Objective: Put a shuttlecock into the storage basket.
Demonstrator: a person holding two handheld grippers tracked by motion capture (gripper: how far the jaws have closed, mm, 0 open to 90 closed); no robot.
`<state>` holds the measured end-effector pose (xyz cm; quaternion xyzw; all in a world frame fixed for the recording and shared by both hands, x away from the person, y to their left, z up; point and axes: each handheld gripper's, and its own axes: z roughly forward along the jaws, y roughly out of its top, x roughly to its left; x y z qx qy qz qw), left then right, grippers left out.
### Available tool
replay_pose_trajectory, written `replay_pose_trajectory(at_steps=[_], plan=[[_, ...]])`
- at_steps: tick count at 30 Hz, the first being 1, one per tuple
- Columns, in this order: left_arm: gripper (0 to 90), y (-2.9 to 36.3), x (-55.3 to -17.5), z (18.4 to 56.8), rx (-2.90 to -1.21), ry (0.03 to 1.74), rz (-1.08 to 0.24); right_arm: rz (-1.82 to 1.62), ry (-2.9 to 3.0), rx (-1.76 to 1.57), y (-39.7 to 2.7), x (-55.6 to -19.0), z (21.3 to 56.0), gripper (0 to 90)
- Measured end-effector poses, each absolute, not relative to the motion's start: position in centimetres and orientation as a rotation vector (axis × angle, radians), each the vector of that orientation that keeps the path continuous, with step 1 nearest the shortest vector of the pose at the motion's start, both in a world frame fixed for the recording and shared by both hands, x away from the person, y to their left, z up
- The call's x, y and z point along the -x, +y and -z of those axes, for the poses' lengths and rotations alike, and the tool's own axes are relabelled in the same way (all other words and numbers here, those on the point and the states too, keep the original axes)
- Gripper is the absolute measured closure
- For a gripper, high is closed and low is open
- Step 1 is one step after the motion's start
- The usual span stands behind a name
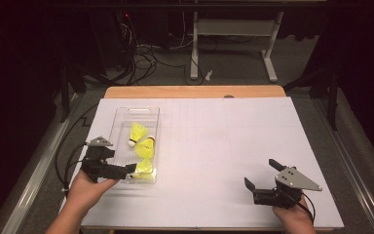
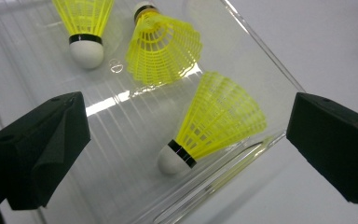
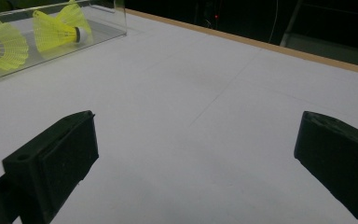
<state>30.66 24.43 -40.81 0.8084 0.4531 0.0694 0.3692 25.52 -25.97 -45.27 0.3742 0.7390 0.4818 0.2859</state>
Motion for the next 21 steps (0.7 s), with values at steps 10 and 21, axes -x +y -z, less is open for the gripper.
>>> replay_pose_trajectory(at_steps=[10, 21], plan=[[0.3, 24.5, -29.1, 42.3, -1.966, 1.084, -0.296, -1.287, 1.97, -1.008, -26.1, -25.6, 45.3, 0.2], [0.2, 24.5, -27.8, 42.9, -1.933, 0.967, -0.382, -1.274, 1.964, -1.034, -25.9, -25.7, 45.5, 0.2]])
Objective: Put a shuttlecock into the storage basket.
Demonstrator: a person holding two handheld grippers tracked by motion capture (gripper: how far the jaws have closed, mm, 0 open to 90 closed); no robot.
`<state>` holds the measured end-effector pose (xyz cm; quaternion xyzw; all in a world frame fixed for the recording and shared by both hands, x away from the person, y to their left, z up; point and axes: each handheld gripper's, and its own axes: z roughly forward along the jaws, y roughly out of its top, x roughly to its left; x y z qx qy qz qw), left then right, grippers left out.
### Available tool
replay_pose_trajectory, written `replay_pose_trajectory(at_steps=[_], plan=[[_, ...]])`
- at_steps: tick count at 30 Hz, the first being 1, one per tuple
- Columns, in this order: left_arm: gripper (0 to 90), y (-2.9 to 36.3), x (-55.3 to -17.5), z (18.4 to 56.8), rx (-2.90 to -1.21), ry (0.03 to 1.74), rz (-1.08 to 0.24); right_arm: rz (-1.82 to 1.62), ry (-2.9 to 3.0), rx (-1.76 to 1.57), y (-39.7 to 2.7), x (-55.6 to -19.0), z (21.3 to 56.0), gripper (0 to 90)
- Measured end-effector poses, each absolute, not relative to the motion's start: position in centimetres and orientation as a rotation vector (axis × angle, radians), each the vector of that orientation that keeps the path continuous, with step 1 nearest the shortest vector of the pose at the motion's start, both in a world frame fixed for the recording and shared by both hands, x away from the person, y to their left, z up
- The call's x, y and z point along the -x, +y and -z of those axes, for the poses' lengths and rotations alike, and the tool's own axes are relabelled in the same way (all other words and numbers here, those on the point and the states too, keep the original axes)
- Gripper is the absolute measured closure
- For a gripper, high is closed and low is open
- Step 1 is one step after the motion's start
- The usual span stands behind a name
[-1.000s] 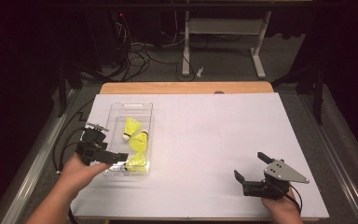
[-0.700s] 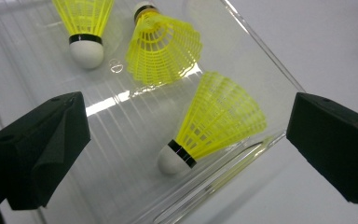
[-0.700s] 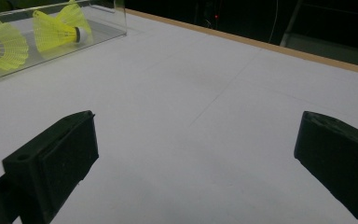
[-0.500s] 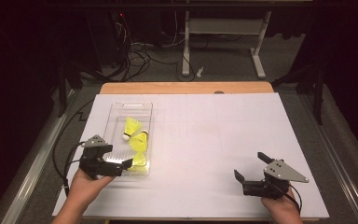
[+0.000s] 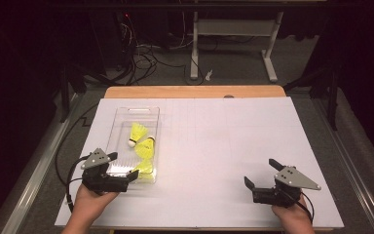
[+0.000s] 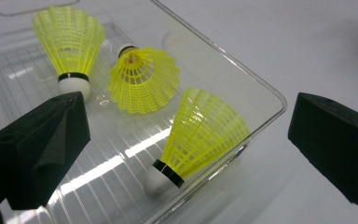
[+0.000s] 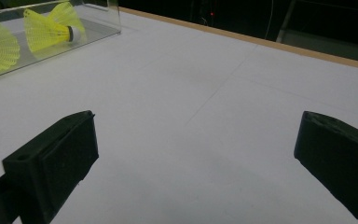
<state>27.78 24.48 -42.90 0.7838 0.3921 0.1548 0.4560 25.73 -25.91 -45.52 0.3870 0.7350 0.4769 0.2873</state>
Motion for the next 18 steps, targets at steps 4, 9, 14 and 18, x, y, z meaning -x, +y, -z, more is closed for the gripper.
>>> replay_pose_trajectory(at_steps=[4, 9, 14, 18], plan=[[0.2, 24.6, -27.4, 43.3, -1.913, 0.924, -0.372, -1.269, 1.948, -1.059, -26.1, -25.7, 45.6, 0.2], [0.2, 24.6, -27.0, 43.8, -1.874, 0.849, -0.403, -1.27, 1.92, -1.075, -26.3, -25.6, 45.4, 0.2], [0.2, 24.5, -26.7, 43.9, -1.843, 0.816, -0.389, -1.269, 1.903, -1.074, -26.2, -25.4, 45.2, 0.2], [0.2, 24.7, -26.1, 43.9, -1.784, 0.793, -0.403, -1.277, 1.893, -1.065, -26.3, -25.2, 45.1, 0.2]])
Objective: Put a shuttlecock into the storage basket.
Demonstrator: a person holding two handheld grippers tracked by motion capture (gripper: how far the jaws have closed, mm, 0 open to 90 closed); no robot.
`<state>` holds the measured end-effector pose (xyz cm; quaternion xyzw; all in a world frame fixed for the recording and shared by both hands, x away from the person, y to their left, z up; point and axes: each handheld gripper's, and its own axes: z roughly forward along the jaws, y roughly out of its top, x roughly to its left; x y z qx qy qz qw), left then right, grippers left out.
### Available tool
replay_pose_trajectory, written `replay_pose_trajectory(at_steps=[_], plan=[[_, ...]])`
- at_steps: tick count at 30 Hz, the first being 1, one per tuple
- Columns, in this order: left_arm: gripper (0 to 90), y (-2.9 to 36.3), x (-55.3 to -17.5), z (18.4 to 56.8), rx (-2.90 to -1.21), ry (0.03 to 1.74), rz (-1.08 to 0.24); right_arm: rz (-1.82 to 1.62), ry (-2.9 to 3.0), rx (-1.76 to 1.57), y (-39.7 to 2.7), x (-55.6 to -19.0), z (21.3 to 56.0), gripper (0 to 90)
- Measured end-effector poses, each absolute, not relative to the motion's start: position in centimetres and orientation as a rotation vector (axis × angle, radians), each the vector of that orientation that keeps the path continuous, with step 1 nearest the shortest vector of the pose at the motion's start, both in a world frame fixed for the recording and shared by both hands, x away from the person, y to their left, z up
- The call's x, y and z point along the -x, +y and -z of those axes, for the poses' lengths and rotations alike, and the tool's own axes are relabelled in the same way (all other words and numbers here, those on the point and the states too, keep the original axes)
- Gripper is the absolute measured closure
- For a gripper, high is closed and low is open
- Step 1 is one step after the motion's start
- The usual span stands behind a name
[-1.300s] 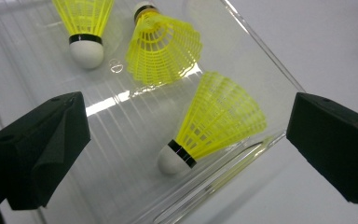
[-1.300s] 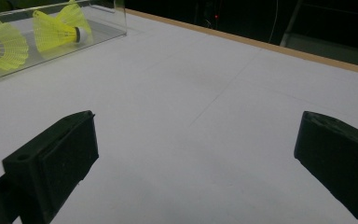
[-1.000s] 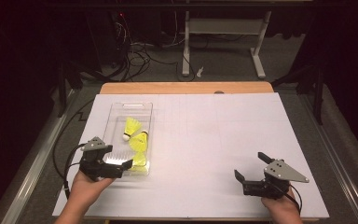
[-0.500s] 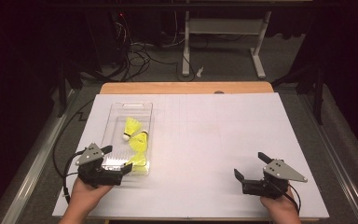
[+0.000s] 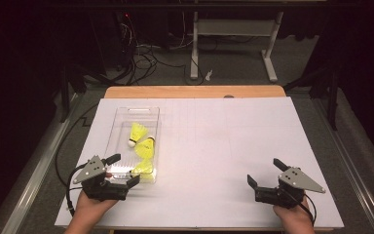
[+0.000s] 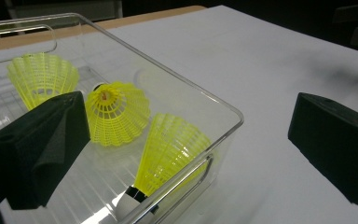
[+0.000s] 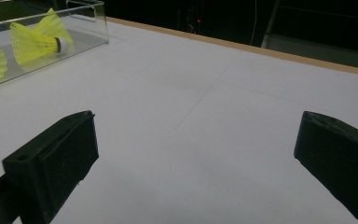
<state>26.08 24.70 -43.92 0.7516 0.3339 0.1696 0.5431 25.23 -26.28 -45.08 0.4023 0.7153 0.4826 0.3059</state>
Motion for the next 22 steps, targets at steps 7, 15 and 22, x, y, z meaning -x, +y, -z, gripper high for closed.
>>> replay_pose_trajectory(at_steps=[7, 15, 22], plan=[[0.2, 24.78, -25.58, 44.23, -1.746, 0.823, -0.427, -1.301, 1.863, -1.051, -26.79, -24.94, 44.65, 0.2], [0.2, 24.3, -25.87, 44.54, -1.791, 0.828, -0.437, -1.314, 1.856, -1.032, -26.91, -25.03, 44.57, 0.2], [0.2, 24.16, -25.8, 44.5, -1.807, 0.81, -0.436, -1.311, 1.841, -1.034, -26.91, -24.89, 44.52, 0.2]])
